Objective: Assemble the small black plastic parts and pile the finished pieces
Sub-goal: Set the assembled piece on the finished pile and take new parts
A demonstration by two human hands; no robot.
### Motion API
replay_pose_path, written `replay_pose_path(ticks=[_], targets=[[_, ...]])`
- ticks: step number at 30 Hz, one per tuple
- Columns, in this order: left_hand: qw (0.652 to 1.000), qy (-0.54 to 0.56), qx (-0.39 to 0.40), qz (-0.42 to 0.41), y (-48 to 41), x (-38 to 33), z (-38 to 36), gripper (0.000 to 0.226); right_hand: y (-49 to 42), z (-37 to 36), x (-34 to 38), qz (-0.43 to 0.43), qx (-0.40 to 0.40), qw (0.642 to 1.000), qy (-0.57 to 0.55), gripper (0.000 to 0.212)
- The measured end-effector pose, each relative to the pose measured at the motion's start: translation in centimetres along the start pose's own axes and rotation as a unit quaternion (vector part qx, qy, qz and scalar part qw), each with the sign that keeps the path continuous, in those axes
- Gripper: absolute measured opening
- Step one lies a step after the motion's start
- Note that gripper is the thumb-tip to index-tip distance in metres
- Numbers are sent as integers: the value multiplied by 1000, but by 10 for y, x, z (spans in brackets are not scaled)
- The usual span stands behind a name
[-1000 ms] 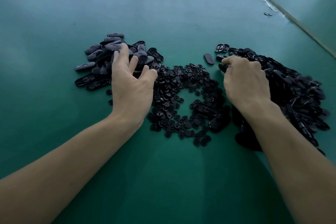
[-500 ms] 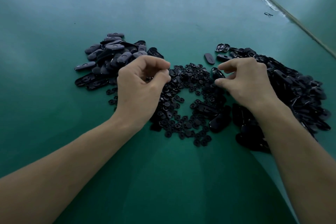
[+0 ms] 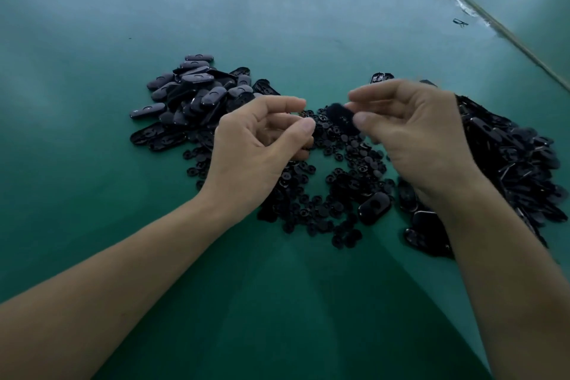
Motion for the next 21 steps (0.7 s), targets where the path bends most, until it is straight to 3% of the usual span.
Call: replay_pose_path(ticks=[2,6,13,21], targets=[[1000,-8,11,0,-1,0,-2,16,6,-18,0,-5,47,996,-75,30],[1000,-27,16,-1,-1,1,-2,12,13,-29,-9,-19,46,991,-122,28],[1000,-27,9,-7,-1,1,-1,11,20,-30,-15,0,27,999,-35,15],[999,-35,21,-19,-1,-2,-2,11,22,-31,-11,29,10,999,-35,13]])
Point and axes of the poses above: each hand's wrist, its own y-axis away from the middle knuckle, its own z-axis out of the back of the hand, x = y × z, the point moved 9 cm from there along -y, towards the middle knuckle, and after that the axes turned 6 degrees about -y, right-handed, at the moved point
